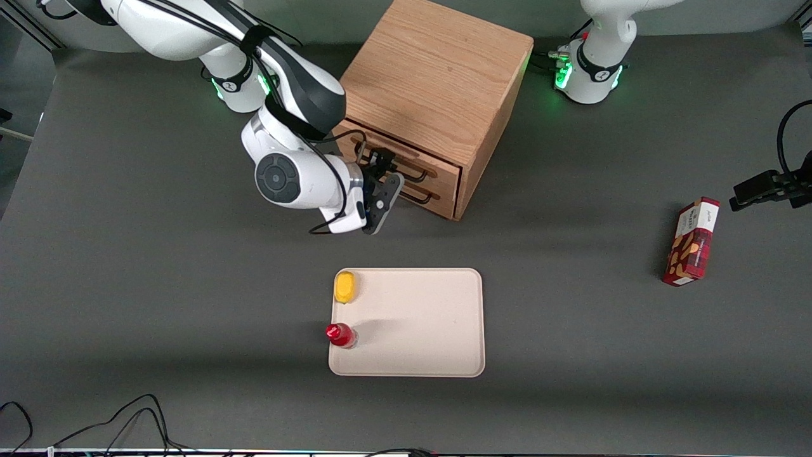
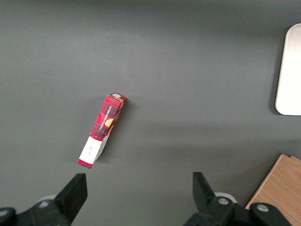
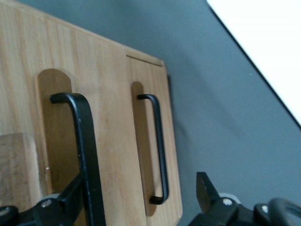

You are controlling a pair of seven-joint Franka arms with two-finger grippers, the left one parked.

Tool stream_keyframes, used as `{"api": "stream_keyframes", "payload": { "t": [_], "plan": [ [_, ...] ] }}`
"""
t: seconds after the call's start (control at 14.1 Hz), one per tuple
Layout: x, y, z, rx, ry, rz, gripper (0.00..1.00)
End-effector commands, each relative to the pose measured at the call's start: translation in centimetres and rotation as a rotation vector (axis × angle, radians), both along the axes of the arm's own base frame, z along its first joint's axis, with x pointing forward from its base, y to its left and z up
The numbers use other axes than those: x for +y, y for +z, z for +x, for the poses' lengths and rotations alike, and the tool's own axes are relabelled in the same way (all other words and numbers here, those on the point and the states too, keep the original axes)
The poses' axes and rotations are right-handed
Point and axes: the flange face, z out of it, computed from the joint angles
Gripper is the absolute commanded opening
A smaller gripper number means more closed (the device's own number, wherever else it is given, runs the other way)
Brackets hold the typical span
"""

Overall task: Open upper drawer
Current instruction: 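Pull the handle outward with the right gripper, sliding the drawer open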

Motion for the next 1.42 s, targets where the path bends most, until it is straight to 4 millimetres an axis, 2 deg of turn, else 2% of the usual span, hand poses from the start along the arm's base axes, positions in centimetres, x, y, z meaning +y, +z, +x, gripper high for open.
{"api": "stream_keyframes", "payload": {
  "t": [0.0,0.14,0.28,0.71,1.06,1.35],
  "plan": [
    [-0.6,-0.4,2.5,-0.019,-0.015,0.016,1.00],
    [-2.0,-0.3,4.3,-0.036,-0.039,0.007,1.00],
    [-2.3,-0.4,5.2,-0.037,-0.048,0.012,1.00],
    [-5.1,-0.4,8.6,-0.054,-0.107,0.008,1.00],
    [-7.3,0.7,11.4,-0.051,-0.122,0.012,1.00],
    [-8.2,0.2,13.2,-0.061,-0.138,0.027,1.00]
  ]
}}
